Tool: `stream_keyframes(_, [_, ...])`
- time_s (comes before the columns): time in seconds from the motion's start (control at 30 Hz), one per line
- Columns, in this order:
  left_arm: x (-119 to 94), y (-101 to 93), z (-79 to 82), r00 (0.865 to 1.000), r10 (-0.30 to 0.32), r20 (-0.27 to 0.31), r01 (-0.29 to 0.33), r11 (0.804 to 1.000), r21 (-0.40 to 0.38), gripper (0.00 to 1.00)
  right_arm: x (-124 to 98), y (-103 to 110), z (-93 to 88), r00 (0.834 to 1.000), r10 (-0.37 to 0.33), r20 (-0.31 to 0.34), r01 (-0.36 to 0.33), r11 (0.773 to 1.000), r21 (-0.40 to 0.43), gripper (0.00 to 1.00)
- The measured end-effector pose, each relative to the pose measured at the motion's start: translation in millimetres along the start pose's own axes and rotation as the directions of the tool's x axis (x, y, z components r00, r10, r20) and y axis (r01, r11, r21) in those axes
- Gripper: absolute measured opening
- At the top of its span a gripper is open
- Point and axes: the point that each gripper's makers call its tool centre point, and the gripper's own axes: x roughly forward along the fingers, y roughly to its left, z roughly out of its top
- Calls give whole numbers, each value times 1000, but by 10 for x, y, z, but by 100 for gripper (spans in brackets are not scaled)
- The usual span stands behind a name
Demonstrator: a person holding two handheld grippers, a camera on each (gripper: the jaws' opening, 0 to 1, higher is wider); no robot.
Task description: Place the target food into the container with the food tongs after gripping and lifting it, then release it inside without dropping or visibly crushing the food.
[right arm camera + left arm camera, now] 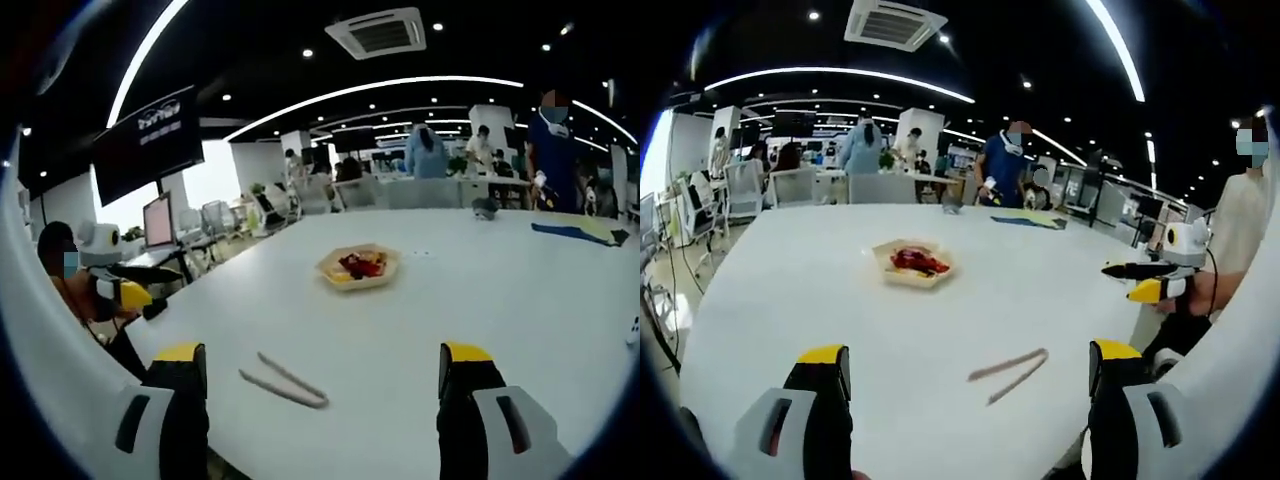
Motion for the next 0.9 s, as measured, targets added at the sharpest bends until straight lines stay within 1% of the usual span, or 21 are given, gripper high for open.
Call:
stream_keyframes(0.03, [4, -6, -37, 1000, 1, -24, -1, 1000, -4, 99, -12, -18, -4, 1000, 1, -4, -1, 1000, 6, 98])
stream_keyframes(0.07, [16, -26, -60, 999, -5, -35, 4, 1000, -6, 99, -36, -38, 0, 1000, 2, 2, -2, 1000, 4, 98])
stream_keyframes(0.1, [25, -34, -68, 999, -7, -34, 7, 1000, -2, 99, -45, -41, 5, 1000, 3, 7, -3, 1000, 0, 98])
stream_keyframes(0.17, [28, -54, -123, 997, -11, -76, 10, 1000, -6, 99, -60, -58, -19, 1000, 6, -2, -6, 1000, 2, 98])
stream_keyframes(0.2, [26, -55, -124, 997, -9, -79, 9, 1000, -6, 99, -70, -68, -23, 1000, 5, 0, -5, 1000, 6, 98])
stream_keyframes(0.23, [13, -55, -105, 997, -3, -73, 3, 1000, -3, 99, -79, -43, -24, 1000, 13, 8, -13, 1000, 13, 98])
stream_keyframes(0.27, [-1, -60, -92, 998, -2, -67, 2, 1000, -6, 99, -80, -37, -29, 1000, 14, 6, -14, 1000, 14, 98])
stream_keyframes(0.3, [-8, -58, -86, 998, -3, -60, 2, 1000, -12, 99, -75, -37, -65, 1000, 10, -9, -10, 1000, 7, 98])
stream_keyframes(0.37, [-2, -56, -73, 998, 1, -57, -2, 1000, -16, 99, -65, -51, -71, 1000, 10, -7, -10, 1000, 9, 97])
stream_keyframes(0.43, [9, -39, -53, 998, 6, -59, -6, 1000, -13, 99, -30, -60, -51, 1000, 16, -4, -16, 1000, 13, 97])
stream_keyframes(0.5, [6, -16, 15, 999, 12, -43, -13, 1000, -9, 99, -14, -50, -31, 1000, 25, -3, -25, 1000, 7, 96])
stream_keyframes(0.57, [-5, -1, 56, 999, 16, -31, -17, 1000, -6, 99, 6, -42, 10, 999, 33, -1, -33, 999, -16, 97])
stream_keyframes(0.7, [-24, 21, 49, 999, 25, -32, -25, 1000, 5, 99, 10, -91, 6, 999, 39, 7, -39, 999, -20, 96])
stream_keyframes(0.9, [-40, 29, 68, 999, 31, -16, -31, 1000, 3, 99, 18, -198, -6, 1000, 27, 16, -26, 999, -27, 96])
